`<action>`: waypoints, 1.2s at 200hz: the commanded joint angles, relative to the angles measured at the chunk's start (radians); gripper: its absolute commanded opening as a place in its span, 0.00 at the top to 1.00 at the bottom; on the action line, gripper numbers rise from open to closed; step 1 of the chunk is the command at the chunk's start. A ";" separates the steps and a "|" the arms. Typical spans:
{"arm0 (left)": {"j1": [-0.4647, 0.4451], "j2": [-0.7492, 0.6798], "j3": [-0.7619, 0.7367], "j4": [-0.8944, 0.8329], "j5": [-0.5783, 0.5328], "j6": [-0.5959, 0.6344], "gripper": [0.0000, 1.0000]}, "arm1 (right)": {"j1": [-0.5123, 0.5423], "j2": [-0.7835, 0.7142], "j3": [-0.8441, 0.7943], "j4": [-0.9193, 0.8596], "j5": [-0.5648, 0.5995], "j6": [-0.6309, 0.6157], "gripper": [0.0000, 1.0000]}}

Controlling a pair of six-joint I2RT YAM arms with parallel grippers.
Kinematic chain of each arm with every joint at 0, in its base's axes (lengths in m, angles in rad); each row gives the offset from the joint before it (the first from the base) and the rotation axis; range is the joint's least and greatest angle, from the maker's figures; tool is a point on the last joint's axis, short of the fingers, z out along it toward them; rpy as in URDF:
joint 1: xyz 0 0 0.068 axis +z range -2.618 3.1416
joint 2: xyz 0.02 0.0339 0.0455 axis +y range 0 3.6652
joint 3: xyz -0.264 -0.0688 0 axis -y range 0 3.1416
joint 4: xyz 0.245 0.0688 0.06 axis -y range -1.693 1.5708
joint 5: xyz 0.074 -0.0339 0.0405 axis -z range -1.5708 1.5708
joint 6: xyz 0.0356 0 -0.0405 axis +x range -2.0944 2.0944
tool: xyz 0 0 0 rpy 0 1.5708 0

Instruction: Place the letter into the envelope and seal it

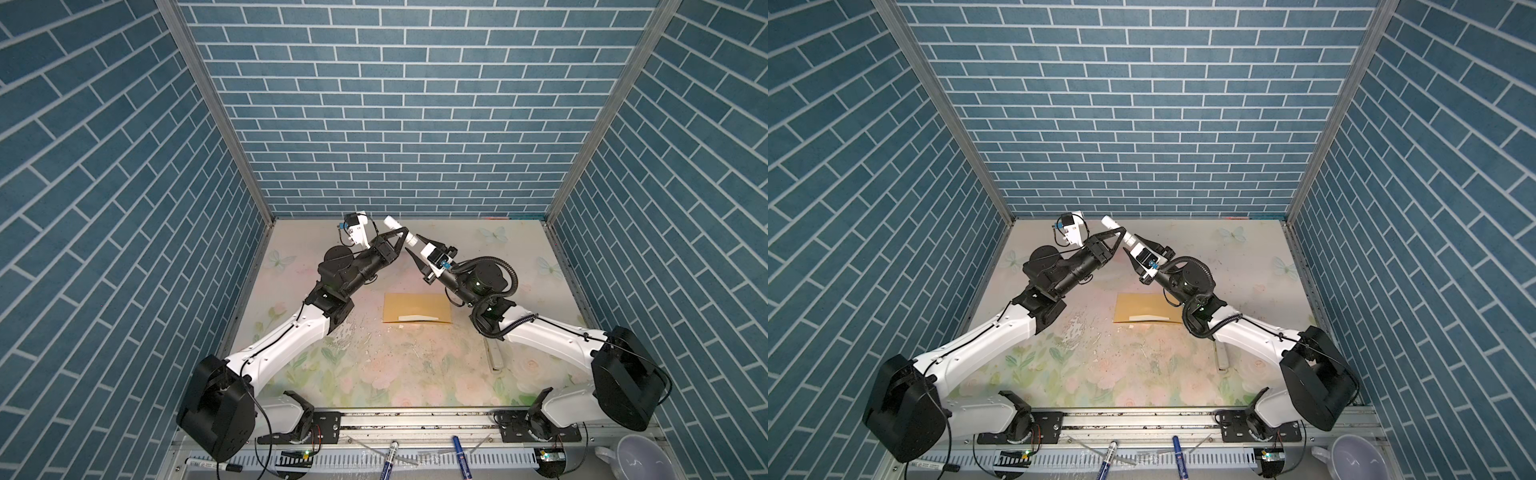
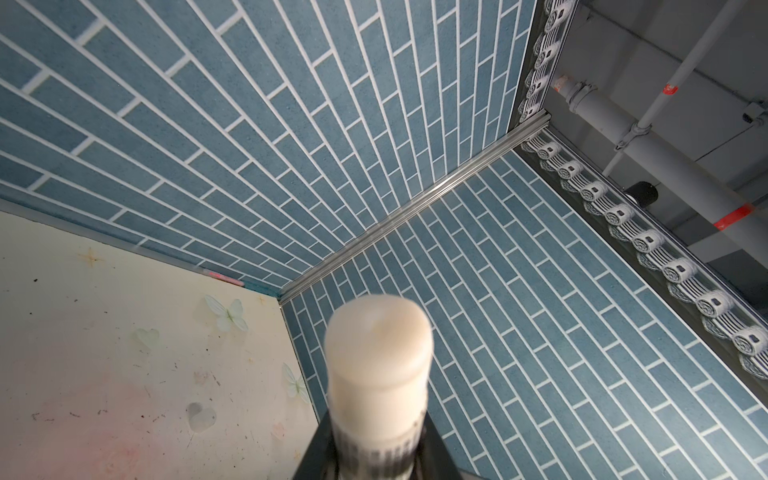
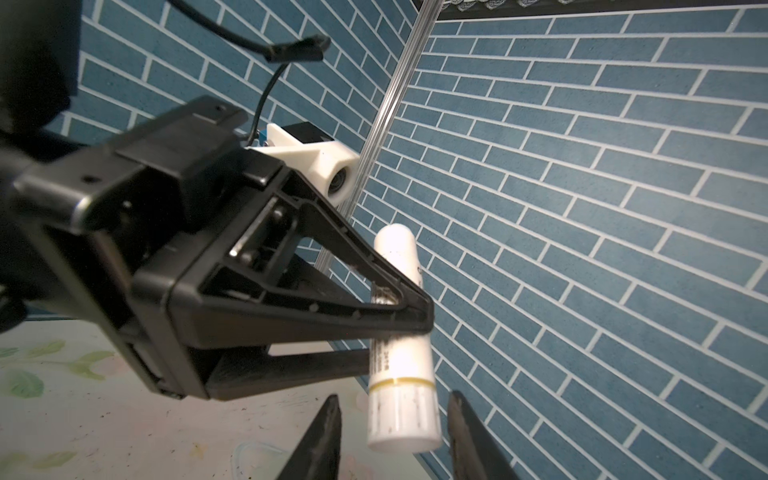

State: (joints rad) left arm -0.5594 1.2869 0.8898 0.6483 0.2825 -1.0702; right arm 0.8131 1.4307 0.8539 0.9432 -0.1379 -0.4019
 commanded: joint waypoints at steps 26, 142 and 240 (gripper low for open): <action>0.004 -0.004 0.004 0.034 0.013 -0.001 1.00 | 0.010 0.016 0.057 0.037 0.029 -0.046 0.69; 0.005 0.006 0.002 0.045 0.026 0.018 1.00 | 0.004 0.008 0.100 -0.056 0.030 0.100 1.00; 0.004 0.001 -0.012 0.116 0.051 0.108 1.00 | -0.199 0.045 0.243 -0.132 -0.360 0.947 1.00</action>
State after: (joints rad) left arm -0.5518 1.2892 0.8898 0.7204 0.2863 -1.0088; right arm 0.6720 1.4567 1.0058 0.7834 -0.4763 0.2554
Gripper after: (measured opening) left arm 0.275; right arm 0.245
